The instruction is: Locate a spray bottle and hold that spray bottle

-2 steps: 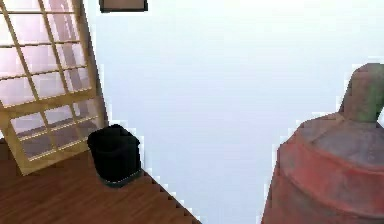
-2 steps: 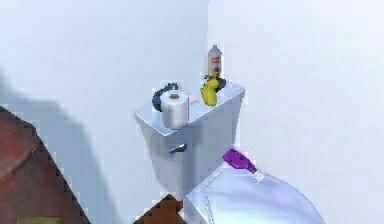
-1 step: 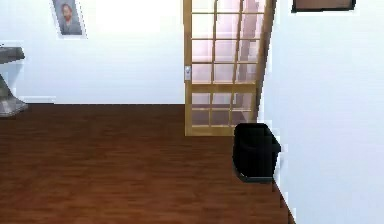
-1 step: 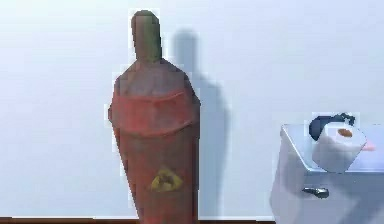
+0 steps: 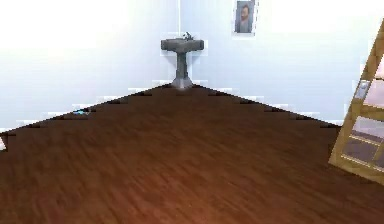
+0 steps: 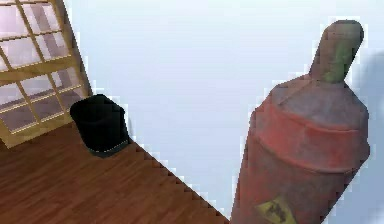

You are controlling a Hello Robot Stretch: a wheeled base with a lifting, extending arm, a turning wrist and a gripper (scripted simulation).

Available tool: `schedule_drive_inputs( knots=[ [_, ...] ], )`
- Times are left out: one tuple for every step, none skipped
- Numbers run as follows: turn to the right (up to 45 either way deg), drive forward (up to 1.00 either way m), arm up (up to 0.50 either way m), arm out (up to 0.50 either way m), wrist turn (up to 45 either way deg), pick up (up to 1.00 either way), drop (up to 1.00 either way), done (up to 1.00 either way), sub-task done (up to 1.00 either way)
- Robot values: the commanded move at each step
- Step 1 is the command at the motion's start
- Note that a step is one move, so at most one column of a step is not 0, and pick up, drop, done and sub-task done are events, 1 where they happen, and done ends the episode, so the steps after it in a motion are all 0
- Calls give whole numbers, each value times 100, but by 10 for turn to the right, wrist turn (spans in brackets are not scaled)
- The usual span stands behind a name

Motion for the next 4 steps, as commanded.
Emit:
schedule_drive_inputs(
  knots=[
    [0,20,0,0,0,0,0,0,0],
    [450,0,0,0,0,0,0,0,0],
    [450,0,0,0,0,0,0,0,0],
    [90,0,0,0,0,0,0,0,0]
  ],
)
